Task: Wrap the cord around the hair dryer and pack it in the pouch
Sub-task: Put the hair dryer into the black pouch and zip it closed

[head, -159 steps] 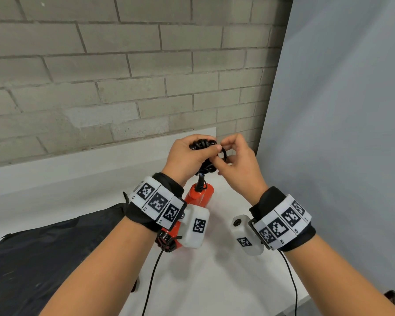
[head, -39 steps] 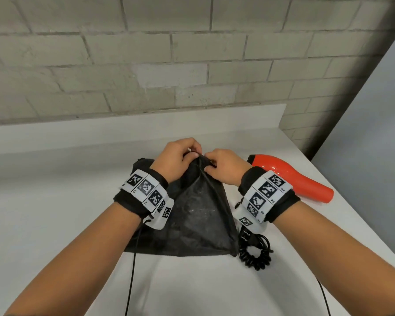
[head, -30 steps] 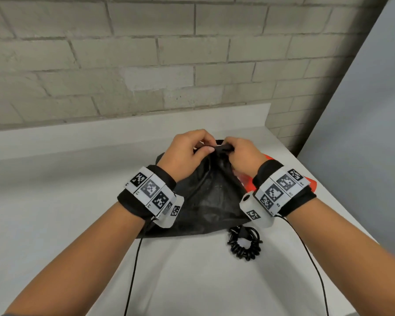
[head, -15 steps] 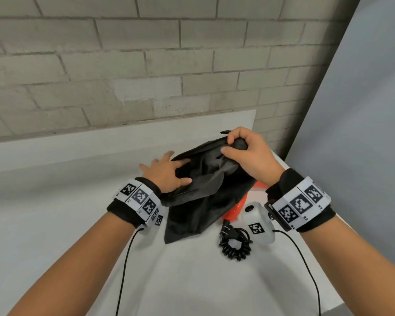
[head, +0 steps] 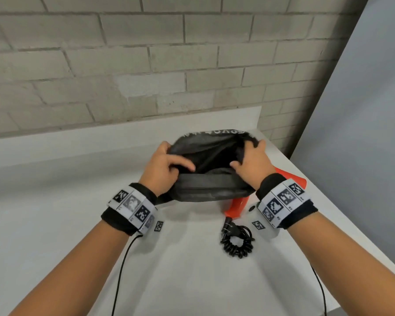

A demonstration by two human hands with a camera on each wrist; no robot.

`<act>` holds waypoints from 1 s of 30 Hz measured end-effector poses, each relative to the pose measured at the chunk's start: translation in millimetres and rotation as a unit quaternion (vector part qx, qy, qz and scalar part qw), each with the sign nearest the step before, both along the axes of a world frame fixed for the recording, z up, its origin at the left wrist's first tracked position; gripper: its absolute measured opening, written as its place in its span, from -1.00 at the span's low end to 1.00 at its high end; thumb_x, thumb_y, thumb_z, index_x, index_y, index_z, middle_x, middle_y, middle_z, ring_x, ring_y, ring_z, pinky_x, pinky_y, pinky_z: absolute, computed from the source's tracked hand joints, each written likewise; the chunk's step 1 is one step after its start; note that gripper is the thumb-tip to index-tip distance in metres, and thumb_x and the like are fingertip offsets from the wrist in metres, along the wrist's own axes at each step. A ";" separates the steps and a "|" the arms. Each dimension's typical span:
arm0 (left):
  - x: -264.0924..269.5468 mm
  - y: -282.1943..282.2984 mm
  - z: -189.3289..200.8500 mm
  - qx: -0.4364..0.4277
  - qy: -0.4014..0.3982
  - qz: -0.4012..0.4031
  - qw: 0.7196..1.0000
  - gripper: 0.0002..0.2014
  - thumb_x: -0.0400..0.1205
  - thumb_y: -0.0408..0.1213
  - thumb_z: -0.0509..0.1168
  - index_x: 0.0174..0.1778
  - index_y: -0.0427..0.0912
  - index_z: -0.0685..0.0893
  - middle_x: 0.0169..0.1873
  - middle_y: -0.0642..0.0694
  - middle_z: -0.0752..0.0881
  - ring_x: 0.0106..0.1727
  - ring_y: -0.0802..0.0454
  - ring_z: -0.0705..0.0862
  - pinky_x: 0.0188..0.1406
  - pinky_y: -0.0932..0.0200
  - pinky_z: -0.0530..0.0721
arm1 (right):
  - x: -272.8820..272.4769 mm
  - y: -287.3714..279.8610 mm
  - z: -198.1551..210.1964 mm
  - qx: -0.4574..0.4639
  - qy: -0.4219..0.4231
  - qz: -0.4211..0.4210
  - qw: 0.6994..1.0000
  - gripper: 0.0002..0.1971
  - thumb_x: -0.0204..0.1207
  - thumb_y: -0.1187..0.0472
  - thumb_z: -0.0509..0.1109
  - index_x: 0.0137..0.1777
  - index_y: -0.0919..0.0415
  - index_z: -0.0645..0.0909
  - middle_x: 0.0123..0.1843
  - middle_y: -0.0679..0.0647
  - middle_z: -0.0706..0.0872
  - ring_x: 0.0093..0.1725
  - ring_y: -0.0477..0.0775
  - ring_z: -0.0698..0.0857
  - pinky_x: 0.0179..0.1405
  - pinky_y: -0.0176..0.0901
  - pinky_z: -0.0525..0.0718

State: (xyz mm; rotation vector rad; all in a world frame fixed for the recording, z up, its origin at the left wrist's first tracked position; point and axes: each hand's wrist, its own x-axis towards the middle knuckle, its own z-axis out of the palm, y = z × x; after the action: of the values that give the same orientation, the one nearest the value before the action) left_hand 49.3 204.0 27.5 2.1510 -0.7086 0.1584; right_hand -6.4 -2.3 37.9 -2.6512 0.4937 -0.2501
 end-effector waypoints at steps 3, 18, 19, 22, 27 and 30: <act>-14.0 4.0 -10.4 0.099 0.050 -0.023 0.994 -0.52 0.43 -0.64 0.07 -0.18 -0.07 0.81 0.08 -0.03 0.36 0.07 -0.03 0.50 0.23 0.31 0.45 | 4.5 -4.6 2.1 0.007 -0.083 -0.057 0.995 -0.59 0.45 0.48 0.23 0.30 0.36 0.31 0.39 0.42 0.24 0.01 0.50 0.61 0.15 0.11 0.61; 23.6 31.5 -22.8 0.349 0.192 0.155 0.904 -0.33 0.34 -0.22 0.49 0.36 -0.22 0.40 0.35 -0.28 0.30 0.14 -0.32 0.60 0.26 -0.07 0.58 | -7.3 -3.7 -24.0 0.029 0.177 0.199 0.963 -0.35 0.29 0.27 0.47 0.43 0.14 0.44 0.45 0.17 0.27 0.35 0.24 0.47 0.32 -0.15 0.52; 18.1 31.8 -26.2 0.384 0.184 0.149 0.892 -0.34 0.35 -0.22 0.48 0.35 -0.17 0.39 0.36 -0.24 0.21 0.10 -0.31 0.62 0.23 -0.09 0.60 | -3.7 -6.8 -24.6 0.004 0.162 0.171 0.972 -0.36 0.25 0.21 0.51 0.38 0.18 0.47 0.46 0.16 0.22 0.35 0.29 0.44 0.34 -0.07 0.52; 2.6 31.0 -39.6 0.478 0.144 0.116 0.859 -0.36 0.40 -0.19 0.37 0.42 -0.01 0.33 0.51 -0.19 0.04 0.21 -0.28 0.56 0.20 -0.07 0.58 | 6.0 -10.2 -23.7 -0.097 0.210 0.109 0.967 -0.37 0.24 0.04 0.54 0.31 0.22 0.47 0.47 0.17 0.20 0.35 0.38 0.33 0.31 0.11 0.49; -3.6 27.8 -54.1 0.484 0.157 0.034 0.860 -0.32 0.50 -0.27 0.26 0.54 -0.06 0.15 0.57 -0.17 0.01 0.34 -0.27 0.47 0.32 -0.08 0.53 | 18.7 -12.5 -34.1 -0.090 0.233 0.102 0.963 -0.42 0.26 -0.01 0.54 0.23 0.27 0.54 0.36 0.16 0.30 0.30 0.32 0.37 0.26 0.04 0.52; 4.5 31.9 -49.2 0.418 0.213 0.036 0.882 -0.23 0.45 -0.27 0.37 0.54 -0.18 0.15 0.51 -0.22 0.24 0.35 -0.23 0.51 0.34 0.01 0.52 | 16.7 -22.7 -35.2 0.067 0.187 0.142 0.970 -0.65 0.42 0.10 0.46 0.15 0.27 0.67 0.16 0.14 0.62 0.11 0.11 0.60 0.00 -0.24 0.54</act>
State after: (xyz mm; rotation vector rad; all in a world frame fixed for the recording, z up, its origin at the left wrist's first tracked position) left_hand 53.8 235.9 -21.6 2.8807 -0.4668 -0.6922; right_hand 10.3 -25.0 2.7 -2.5969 0.2256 0.3640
